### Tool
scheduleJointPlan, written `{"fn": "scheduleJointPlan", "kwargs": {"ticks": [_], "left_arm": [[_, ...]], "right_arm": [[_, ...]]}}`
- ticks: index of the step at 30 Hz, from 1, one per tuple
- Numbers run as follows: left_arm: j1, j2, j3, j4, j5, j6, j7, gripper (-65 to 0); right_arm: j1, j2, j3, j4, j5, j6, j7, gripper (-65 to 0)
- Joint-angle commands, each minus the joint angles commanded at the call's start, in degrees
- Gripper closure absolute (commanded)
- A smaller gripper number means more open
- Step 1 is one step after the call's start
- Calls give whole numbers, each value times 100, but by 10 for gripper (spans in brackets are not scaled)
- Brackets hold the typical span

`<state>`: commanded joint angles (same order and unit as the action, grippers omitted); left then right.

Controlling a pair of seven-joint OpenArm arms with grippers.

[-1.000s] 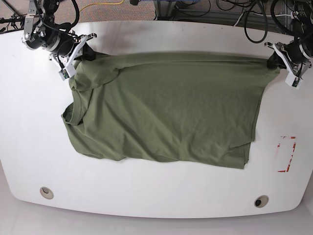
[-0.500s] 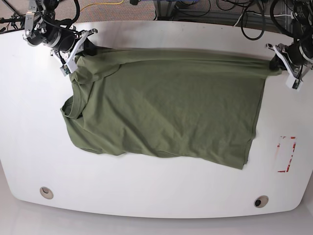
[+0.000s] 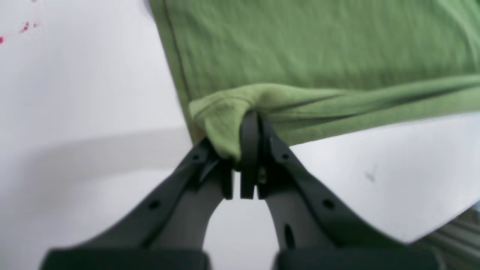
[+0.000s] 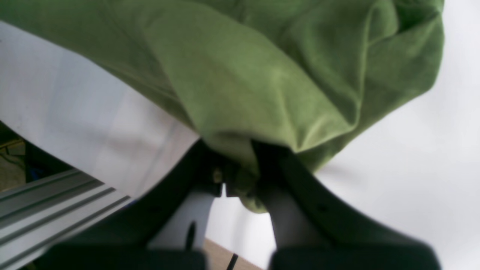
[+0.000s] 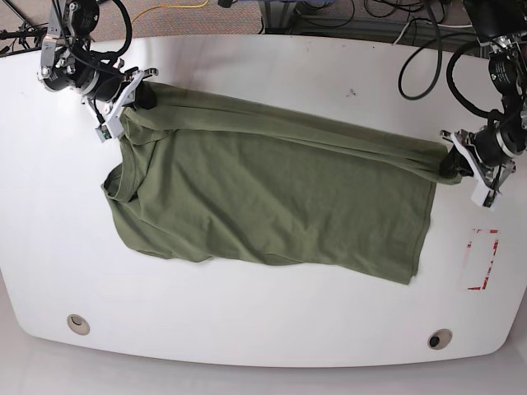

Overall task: Fold the T-shirt properly
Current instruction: 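Lift the held shirt edge with both grippers and pull it toward the table edge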

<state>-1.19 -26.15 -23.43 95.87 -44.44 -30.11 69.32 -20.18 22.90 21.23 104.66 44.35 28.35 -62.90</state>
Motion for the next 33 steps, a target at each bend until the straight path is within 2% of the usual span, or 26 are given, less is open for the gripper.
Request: {"fn": "scheduleJointPlan", "kwargs": {"ticks": [7,15,18,22,33], "left_arm": [[-668,-9,343,-958,18,0,-9,0],[-1292,70,695,-1899,835,-35,-35,0],[-1433,237,747,-2048,1108,-44,-79,0],[-1495,281,747,-2110,1319,-44,-211,0],[-1495,281,703,-1899,1292,-44,-281,0]], "right_arm": [[264,9,18,-9,0,0,0,0],[440,-26,0,-35,0,-18,9,-5],[519,-26,0,-123,0,-9,18,-21],[589,-26,0,-290,0,-9,18,-19],[571,0,44,-237,18,18,18,0]]}}
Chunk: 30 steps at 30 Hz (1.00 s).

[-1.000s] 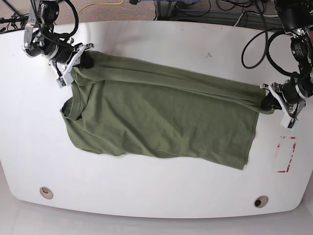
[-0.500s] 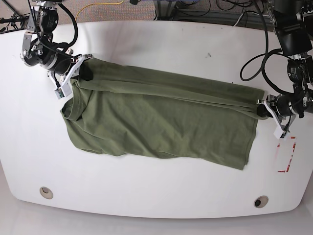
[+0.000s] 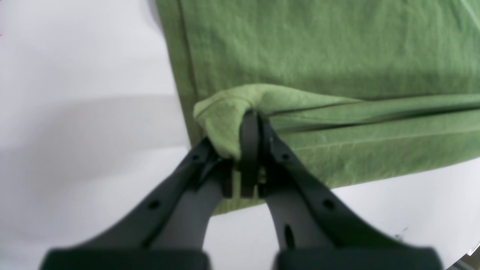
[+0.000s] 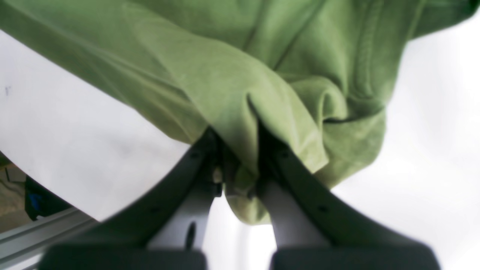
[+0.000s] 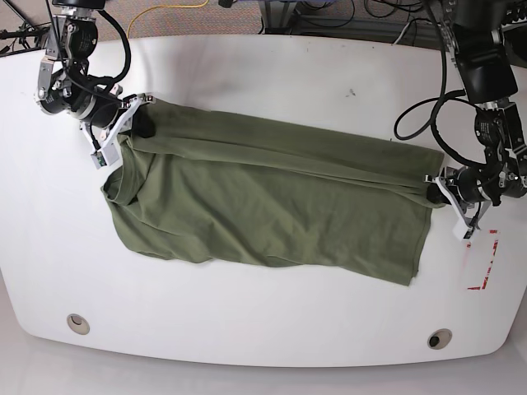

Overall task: Fold the T-shirt properly
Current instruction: 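Lift the held shirt edge with both grippers and pull it toward the table edge, then swing the shirt up and lay it back flat with both grippers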

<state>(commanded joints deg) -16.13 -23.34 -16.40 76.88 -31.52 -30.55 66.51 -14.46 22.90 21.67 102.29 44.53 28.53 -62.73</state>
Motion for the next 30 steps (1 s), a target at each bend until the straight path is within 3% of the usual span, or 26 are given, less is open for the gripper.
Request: {"fn": "scheduleJointPlan", "kwargs": {"ticks": [5,14,20,26,30], "left_arm": [[9,0,-185,501,-79,-9,18,0],[-264,9,-571,1442,-730,18,237,0],[-800,9,-589,2004,-1240,44,246,0],[-1415,9,-589,2347,-1266,44,246,0],[-1846,9,-589,2453,-1257,44,246,0]], "right_arm": [[35,-9,9,334,-9,0,9,0],[818,35,273,826,-9,0,-18,0],[1741,519,290,791,-9,0,-26,0],[2681,870,229,589,-9,9,-26,0],[3437,1257,-176,316,-9,9,-26,0]]}}
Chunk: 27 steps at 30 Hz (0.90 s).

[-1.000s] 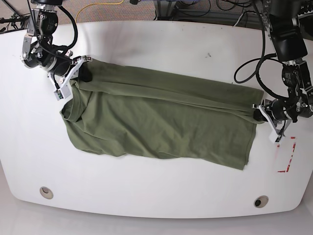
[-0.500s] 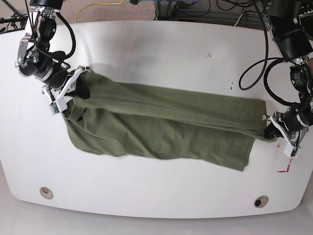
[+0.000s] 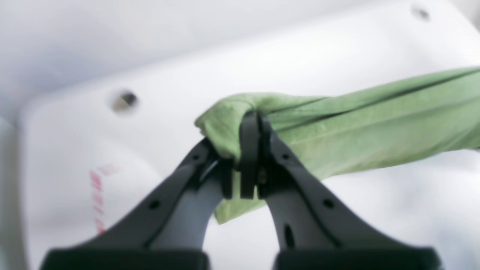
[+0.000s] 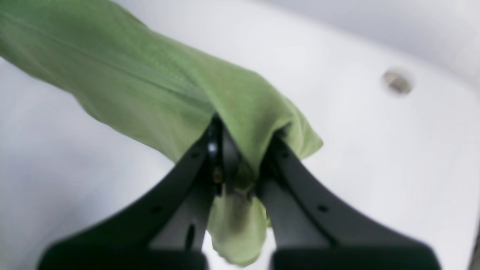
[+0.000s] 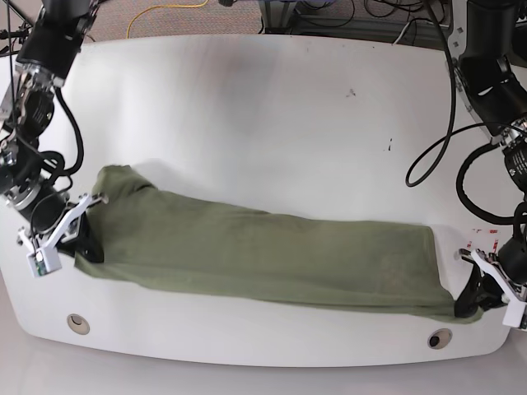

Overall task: Fold the T-shirt properly
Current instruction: 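Swing the shirt up and lay it back flat with both grippers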

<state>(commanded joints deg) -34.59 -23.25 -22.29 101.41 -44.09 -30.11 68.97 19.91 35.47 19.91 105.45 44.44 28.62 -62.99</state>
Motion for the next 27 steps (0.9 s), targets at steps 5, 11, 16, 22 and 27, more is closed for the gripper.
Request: {"fn": "scheduleJointPlan", "kwargs": {"ticks": [5,11,16,22,27], "left_arm": [[-607,-26,0,9,0,0,0,0],[-1363,-44,35,-18,53,0,0,0],[-2101,-35,62,-26,492,0,0,0],[-3068,-35,343,-316,677,0,0,0],[-3640,-35,352,-782,686,0,0,0]], "right_arm": [[1064,431,-730,-308,0,0,9,0],[2426,765,-1662,-703,0,0,9,0],[3701,949,-2576,-1002,0,105,9,0],[5037,1020,-3473,-1354,-9,334,9,0],[5802,1029,-3956,-1521,-18,466,9,0]]}}
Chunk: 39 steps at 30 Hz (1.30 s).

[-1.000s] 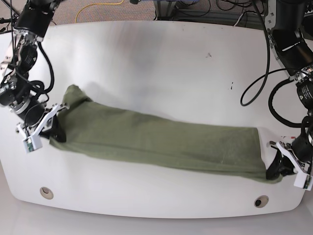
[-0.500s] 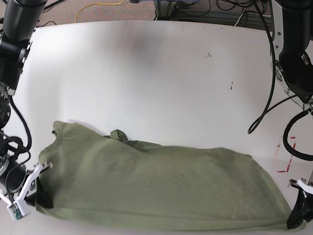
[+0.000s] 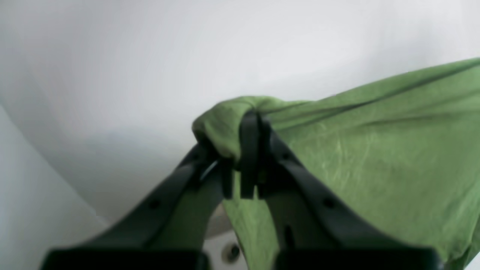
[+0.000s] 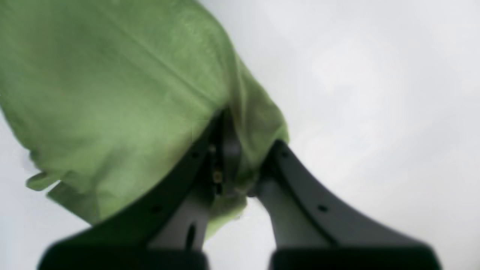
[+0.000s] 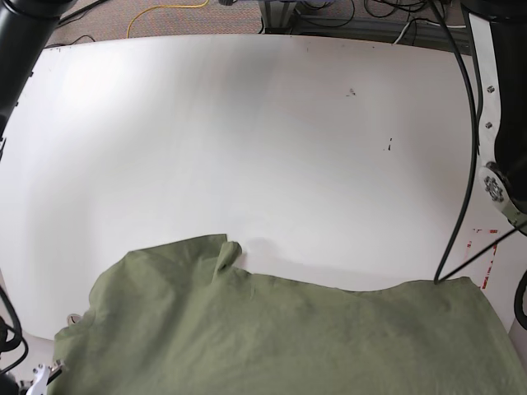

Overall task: Fold the T-shirt properly
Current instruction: 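Swing the shirt up and lay it back flat with both grippers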

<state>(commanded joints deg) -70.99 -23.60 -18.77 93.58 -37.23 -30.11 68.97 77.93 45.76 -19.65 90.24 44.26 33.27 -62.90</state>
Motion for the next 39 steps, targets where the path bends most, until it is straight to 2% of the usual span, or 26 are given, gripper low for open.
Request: {"fn": "scheduleJointPlan", "kwargs": {"ticks": [5,9,14,16,20,27,32,36,39], "left_arm": [[-97,0,0,-237,-18,0,0,0],[-44,0,0,-229,-18,-9,0,0],[492,0,-18,-220,-26,-35,0,0],[712,0,-35,-167,-35,-44,0,0],[1292,0,-44,18,-35,-44,0,0],[2488,0,-88,440,-35,-53,0,0],[3516,0,-316,695,-97,-53,9,0],[4431,0,-413,932,-484,-53,9,0],[5116,-9,-633,1055,-721,-53,9,0]], "right_arm": [[422,79,-387,-79,9,70,0,0],[413,97,-413,-79,18,70,0,0],[-123,290,-360,9,62,62,9,0],[-457,343,-176,158,62,62,0,0],[-1433,396,440,501,62,62,0,0],[-3393,255,1758,1222,62,26,-176,0],[-4905,-167,2734,1670,18,26,-202,0],[-6145,-554,3411,1987,18,26,-202,0],[-6840,-905,3710,2145,18,26,-202,0]]}}
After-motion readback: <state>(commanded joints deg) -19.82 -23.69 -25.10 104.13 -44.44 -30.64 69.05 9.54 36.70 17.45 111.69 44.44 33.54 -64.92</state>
